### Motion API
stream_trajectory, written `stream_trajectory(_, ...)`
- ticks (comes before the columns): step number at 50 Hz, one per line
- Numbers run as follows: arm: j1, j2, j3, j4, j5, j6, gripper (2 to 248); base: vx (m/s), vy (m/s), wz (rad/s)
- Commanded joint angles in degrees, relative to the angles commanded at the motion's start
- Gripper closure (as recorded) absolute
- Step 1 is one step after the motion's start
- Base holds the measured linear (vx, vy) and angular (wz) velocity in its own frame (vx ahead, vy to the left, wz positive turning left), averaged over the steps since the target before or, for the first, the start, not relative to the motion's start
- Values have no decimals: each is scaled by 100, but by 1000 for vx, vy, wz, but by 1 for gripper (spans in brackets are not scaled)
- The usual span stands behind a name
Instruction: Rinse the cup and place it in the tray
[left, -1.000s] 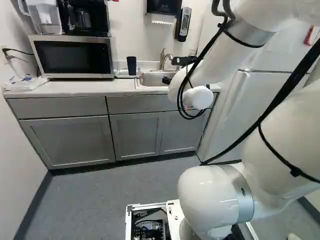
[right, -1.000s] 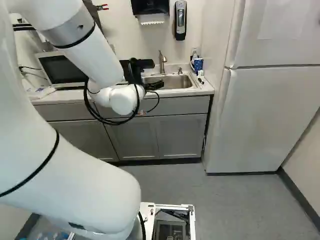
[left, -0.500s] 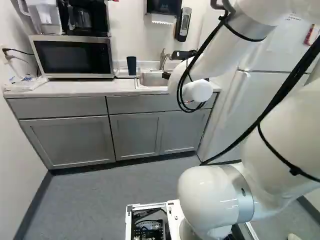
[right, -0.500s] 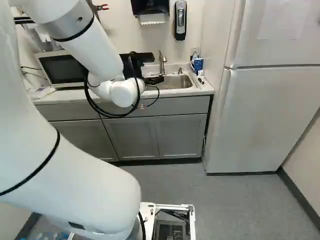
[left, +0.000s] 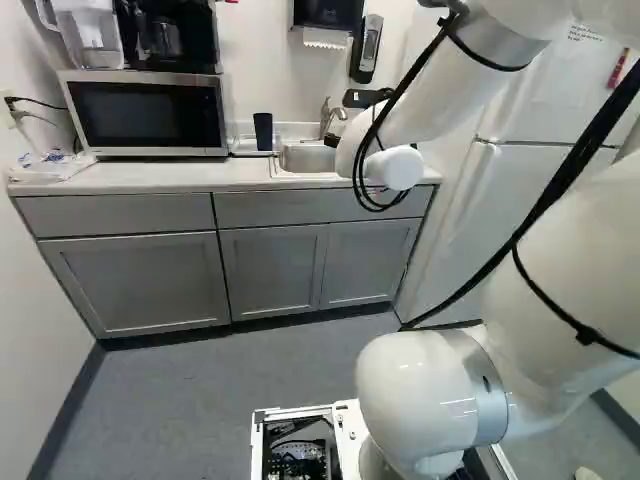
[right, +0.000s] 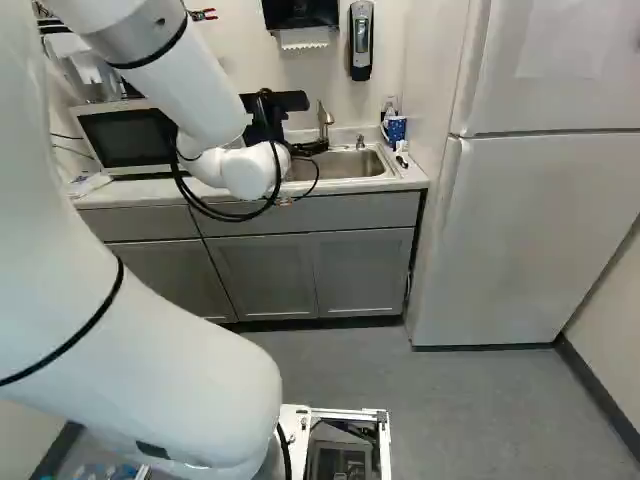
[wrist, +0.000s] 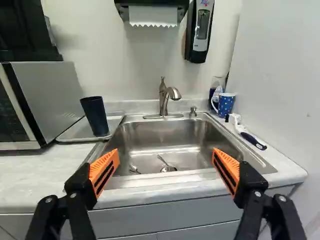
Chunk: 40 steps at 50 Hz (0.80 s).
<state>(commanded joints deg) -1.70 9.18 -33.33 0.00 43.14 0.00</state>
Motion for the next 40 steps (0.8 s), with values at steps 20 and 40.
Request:
stream_trajectory(20,3,-34,-281,0,-137,0,3,0,0,0)
stream_trajectory(40,5,5,-492,0,-274,0,3,0,0,0)
